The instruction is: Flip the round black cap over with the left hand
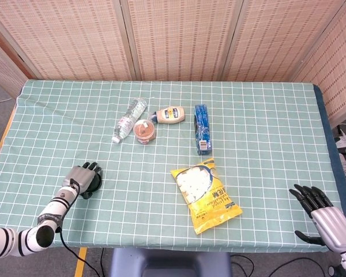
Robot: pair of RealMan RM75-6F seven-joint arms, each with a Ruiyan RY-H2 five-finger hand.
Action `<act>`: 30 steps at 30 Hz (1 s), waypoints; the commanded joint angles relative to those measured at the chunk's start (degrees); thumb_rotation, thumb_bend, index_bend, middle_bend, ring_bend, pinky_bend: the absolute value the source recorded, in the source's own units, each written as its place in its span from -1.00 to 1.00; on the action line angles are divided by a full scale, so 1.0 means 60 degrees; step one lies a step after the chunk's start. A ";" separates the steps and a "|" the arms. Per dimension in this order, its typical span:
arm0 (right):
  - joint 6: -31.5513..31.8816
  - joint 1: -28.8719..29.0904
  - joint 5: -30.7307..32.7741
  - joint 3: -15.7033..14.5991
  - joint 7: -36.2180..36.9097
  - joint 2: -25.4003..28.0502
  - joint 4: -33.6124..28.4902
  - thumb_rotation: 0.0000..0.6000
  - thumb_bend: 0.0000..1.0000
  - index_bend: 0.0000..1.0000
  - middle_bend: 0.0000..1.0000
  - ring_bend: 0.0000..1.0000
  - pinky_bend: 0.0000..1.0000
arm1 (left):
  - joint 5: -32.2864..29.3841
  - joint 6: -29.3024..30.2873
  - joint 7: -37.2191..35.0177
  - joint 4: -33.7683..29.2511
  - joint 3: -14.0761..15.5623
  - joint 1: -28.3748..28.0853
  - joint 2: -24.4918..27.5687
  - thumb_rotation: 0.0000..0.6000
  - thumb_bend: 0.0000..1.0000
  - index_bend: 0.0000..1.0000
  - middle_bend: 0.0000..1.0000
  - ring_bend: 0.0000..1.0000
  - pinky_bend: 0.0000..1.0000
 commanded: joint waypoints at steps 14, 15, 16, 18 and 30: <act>0.0266 -0.0092 -0.0067 -0.0003 0.0171 0.0080 -0.0027 1.00 -0.78 -1.00 -1.00 -1.00 -1.00 | 0.0388 0.0536 0.0087 0.0252 0.0378 0.0103 -0.0227 1.00 -0.29 -0.21 -0.52 -0.54 0.10; 0.0277 -0.0094 -0.0079 -0.0005 0.0174 0.0080 -0.0023 1.00 -0.78 -1.00 -1.00 -1.00 -1.00 | 0.0408 0.0545 0.0068 0.0249 0.0391 0.0124 -0.0216 1.00 -0.29 -0.20 -0.51 -0.53 0.13; 0.0280 -0.0095 -0.0089 -0.0008 0.0174 0.0079 -0.0020 1.00 -0.78 -1.00 -1.00 -1.00 -1.00 | 0.0436 0.0556 0.0041 0.0246 0.0399 0.0148 -0.0203 1.00 -0.29 -0.19 -0.50 -0.50 0.16; 0.0276 -0.0094 -0.0103 -0.0015 0.0181 0.0076 -0.0012 1.00 -0.78 -1.00 -1.00 -1.00 -1.00 | 0.0543 0.0584 -0.0067 0.0244 0.0403 0.0230 -0.0176 1.00 -0.28 -0.16 -0.45 -0.43 0.23; 0.0406 -0.0138 -0.0171 -0.0015 0.0230 0.0064 0.0021 1.00 -0.78 -1.00 -1.00 -1.00 -1.00 | 0.2949 0.1201 -0.1687 0.0204 0.0138 0.1326 0.0176 1.00 -0.21 0.18 0.13 0.07 0.55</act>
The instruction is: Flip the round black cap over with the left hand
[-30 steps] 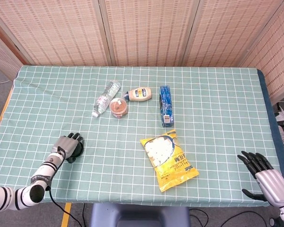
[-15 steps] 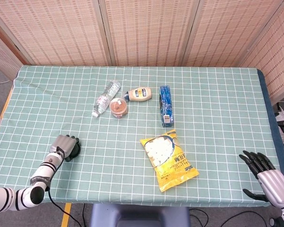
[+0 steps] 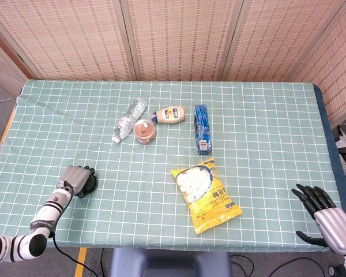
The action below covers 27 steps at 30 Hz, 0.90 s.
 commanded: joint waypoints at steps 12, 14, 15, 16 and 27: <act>-0.0005 -0.0006 -0.0007 0.0004 -0.0081 -0.0039 0.0008 1.00 -0.78 -1.00 -1.00 -1.00 -1.00 | 0.3237 0.0421 -0.4484 -0.0186 -0.1275 0.1701 0.0712 1.00 -0.12 0.30 0.22 0.15 0.63; -0.0028 0.0001 0.0009 0.0007 -0.0080 -0.0046 0.0015 1.00 -0.78 -1.00 -1.00 -1.00 -1.00 | 0.4118 0.0735 -0.6210 -0.0146 -0.1652 0.2146 0.0708 1.00 -0.12 0.31 0.22 0.15 0.63; -0.0047 0.0008 0.0009 0.0002 -0.0073 -0.0049 0.0013 1.00 -0.78 -1.00 -1.00 -1.00 -1.00 | 0.4672 0.0974 -0.7534 -0.0095 -0.1900 0.2446 0.0683 1.00 -0.12 0.31 0.22 0.15 0.63; -0.0058 0.0014 0.0002 -0.0001 -0.0077 -0.0052 0.0013 1.00 -0.78 -1.00 -1.00 -1.00 -1.00 | 0.5047 0.1129 -0.8565 -0.0058 -0.2070 0.2648 0.0676 1.00 -0.12 0.30 0.22 0.15 0.63; -0.0051 0.0016 -0.0017 -0.0009 -0.0066 -0.0052 -0.0001 1.00 -0.78 -1.00 -1.00 -1.00 -1.00 | 0.6301 0.1449 -1.9211 0.0031 -0.4029 0.3847 0.1125 1.00 0.05 0.31 0.22 0.15 0.61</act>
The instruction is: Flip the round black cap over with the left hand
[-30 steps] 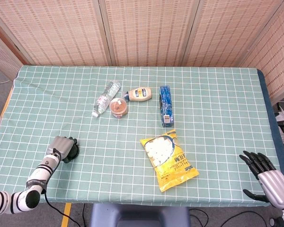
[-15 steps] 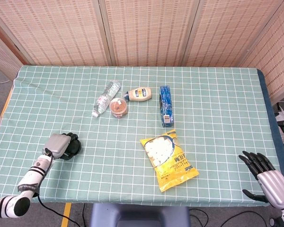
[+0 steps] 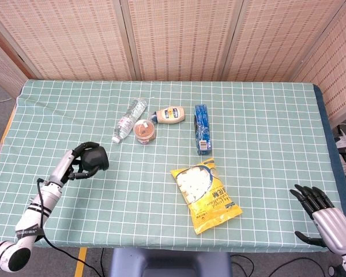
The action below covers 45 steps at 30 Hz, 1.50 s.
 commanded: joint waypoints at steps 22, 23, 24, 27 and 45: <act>0.0170 -0.0050 -0.0005 0.0022 0.0111 0.0083 0.0030 1.00 -0.78 -1.00 -1.00 -1.00 -1.00 | 0.1519 -0.3738 0.4970 0.1306 0.0790 -0.0470 0.1204 1.00 0.00 0.32 0.25 0.16 0.63; 0.0173 -0.0052 -0.0005 0.0022 0.0117 0.0083 0.0036 1.00 -0.78 -1.00 -1.00 -1.00 -1.00 | 0.1216 -0.3794 0.5942 0.1377 0.0903 -0.0559 0.1183 1.00 0.01 0.32 0.25 0.16 0.63; 0.0160 -0.0047 -0.0015 0.0018 0.0104 0.0081 0.0043 1.00 -0.78 -1.00 -1.00 -1.00 -1.00 | 0.0788 -0.3558 0.7436 0.1510 0.1036 -0.0625 0.1062 1.00 0.01 0.32 0.25 0.16 0.63; 0.0104 -0.0025 -0.0032 0.0005 0.0070 0.0080 0.0057 1.00 -0.78 -1.00 -1.00 -1.00 -1.00 | -0.0433 -0.1736 1.1762 0.1885 0.1214 -0.0513 0.0276 1.00 0.02 0.32 0.25 0.16 0.64; 0.0042 0.0012 -0.0046 0.0005 0.0087 0.0078 0.0103 1.00 -0.78 -1.00 -1.00 -1.00 -1.00 | -0.4153 0.1791 1.8229 -0.0124 0.1113 -0.0952 -0.0679 1.00 0.08 0.29 0.24 0.17 0.65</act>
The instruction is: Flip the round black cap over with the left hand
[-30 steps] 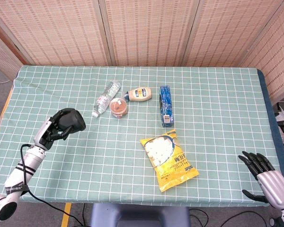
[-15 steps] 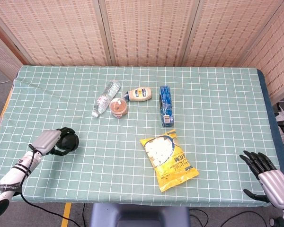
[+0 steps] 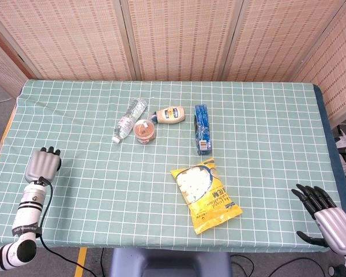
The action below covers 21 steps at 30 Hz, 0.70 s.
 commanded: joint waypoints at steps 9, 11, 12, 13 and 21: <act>-0.0103 0.0030 0.0131 0.0062 -0.0148 -0.0135 -0.0026 1.00 -0.77 -1.00 -1.00 -1.00 -1.00 | 0.1126 -0.1879 -0.4162 -0.0501 -0.0496 0.0192 0.0374 1.00 0.07 0.29 0.23 0.15 0.60; -0.0075 0.0026 0.0091 0.0053 -0.0112 -0.0160 -0.0015 1.00 -0.77 -1.00 -1.00 -1.00 -1.00 | 0.1670 -0.2043 -0.5046 -0.0200 -0.0615 0.0329 0.0294 1.00 0.07 0.27 0.22 0.13 0.55; -0.0061 0.0023 0.0070 0.0046 -0.0094 -0.0168 -0.0006 1.00 -0.77 -1.00 -1.00 -1.00 -1.00 | 0.1882 -0.2223 -0.5649 -0.0044 -0.0688 0.0413 0.0256 1.00 0.07 0.27 0.22 0.12 0.53; -0.0050 0.0021 0.0059 0.0043 -0.0079 -0.0175 0.0001 1.00 -0.77 -1.00 -1.00 -1.00 -1.00 | 0.1952 -0.2397 -0.6061 0.0035 -0.0739 0.0458 0.0255 1.00 0.07 0.27 0.21 0.11 0.52; 0.0141 -0.0044 0.0149 0.0123 0.0059 -0.0249 0.0001 1.00 -0.77 -1.00 -1.00 -1.00 -1.00 | 0.1787 -0.3152 -0.6782 0.0388 -0.0630 0.0445 0.0288 1.00 0.06 0.25 0.20 0.10 0.51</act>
